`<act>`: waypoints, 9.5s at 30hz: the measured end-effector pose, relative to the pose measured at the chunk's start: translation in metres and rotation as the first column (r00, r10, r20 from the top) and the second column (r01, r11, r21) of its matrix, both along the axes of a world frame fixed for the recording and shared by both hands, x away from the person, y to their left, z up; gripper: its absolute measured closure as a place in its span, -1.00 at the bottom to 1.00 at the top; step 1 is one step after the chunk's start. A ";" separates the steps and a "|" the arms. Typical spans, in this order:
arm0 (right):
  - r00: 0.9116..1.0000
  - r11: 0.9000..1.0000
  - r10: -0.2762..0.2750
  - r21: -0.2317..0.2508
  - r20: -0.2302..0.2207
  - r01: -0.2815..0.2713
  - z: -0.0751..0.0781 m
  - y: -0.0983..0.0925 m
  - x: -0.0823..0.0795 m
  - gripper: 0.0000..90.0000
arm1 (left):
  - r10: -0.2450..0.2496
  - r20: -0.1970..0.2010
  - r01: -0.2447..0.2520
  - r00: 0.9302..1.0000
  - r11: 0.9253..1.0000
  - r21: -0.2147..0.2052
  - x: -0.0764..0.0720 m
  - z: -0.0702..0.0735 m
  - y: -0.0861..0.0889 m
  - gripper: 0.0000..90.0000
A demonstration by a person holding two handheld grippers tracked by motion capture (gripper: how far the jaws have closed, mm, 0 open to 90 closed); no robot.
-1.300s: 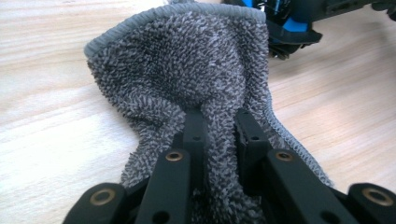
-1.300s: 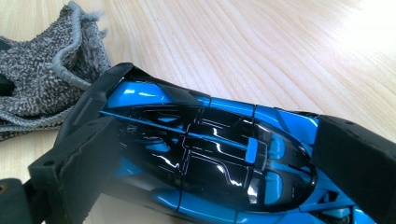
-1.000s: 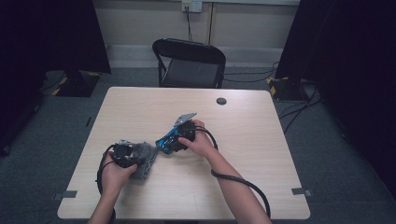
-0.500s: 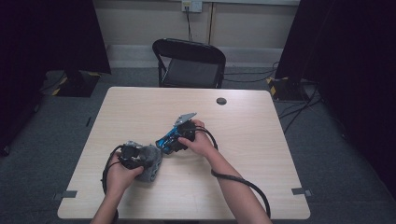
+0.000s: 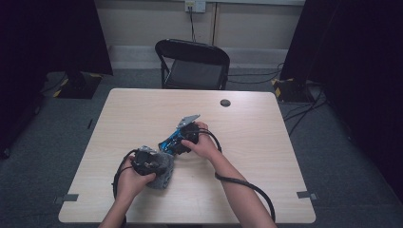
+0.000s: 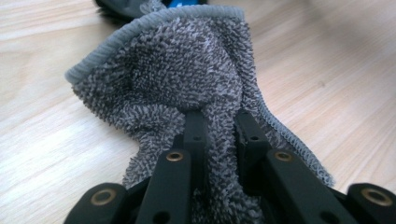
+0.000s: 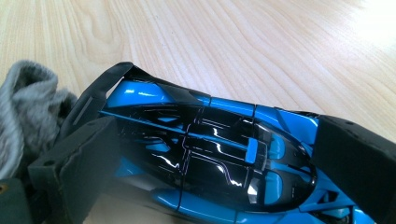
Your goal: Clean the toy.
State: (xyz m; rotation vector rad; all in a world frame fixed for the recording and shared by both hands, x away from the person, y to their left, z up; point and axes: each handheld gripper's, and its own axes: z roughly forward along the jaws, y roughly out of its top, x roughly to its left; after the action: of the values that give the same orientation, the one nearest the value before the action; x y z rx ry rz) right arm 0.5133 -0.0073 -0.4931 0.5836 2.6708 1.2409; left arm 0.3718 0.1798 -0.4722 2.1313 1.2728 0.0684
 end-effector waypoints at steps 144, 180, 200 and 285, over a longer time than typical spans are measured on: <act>1.000 1.000 -0.027 0.008 0.006 0.027 -0.001 -0.001 -0.003 -0.98 | -0.115 0.224 0.109 0.968 0.993 0.040 0.132 -0.014 0.031 0.65; 1.000 1.000 -0.025 0.010 0.006 0.025 -0.001 -0.002 -0.002 -0.98 | -0.089 0.155 0.090 0.984 0.996 -0.001 0.081 -0.009 0.064 0.65; 1.000 1.000 -0.020 0.008 0.005 0.020 -0.001 -0.002 -0.001 -0.98 | -0.069 0.122 0.072 0.990 0.997 -0.023 0.050 0.001 0.088 0.66; 0.999 0.999 -0.042 -0.031 -0.013 0.041 0.003 0.002 -0.003 -0.98 | -0.130 0.201 0.128 0.971 0.992 0.021 0.171 -0.015 0.001 0.65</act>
State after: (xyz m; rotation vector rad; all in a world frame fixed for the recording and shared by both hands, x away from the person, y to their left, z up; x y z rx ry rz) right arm 0.5107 -0.0056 -0.4901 0.6414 2.6696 1.1866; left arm 0.5424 0.1805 -0.4869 2.1475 1.0165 0.2293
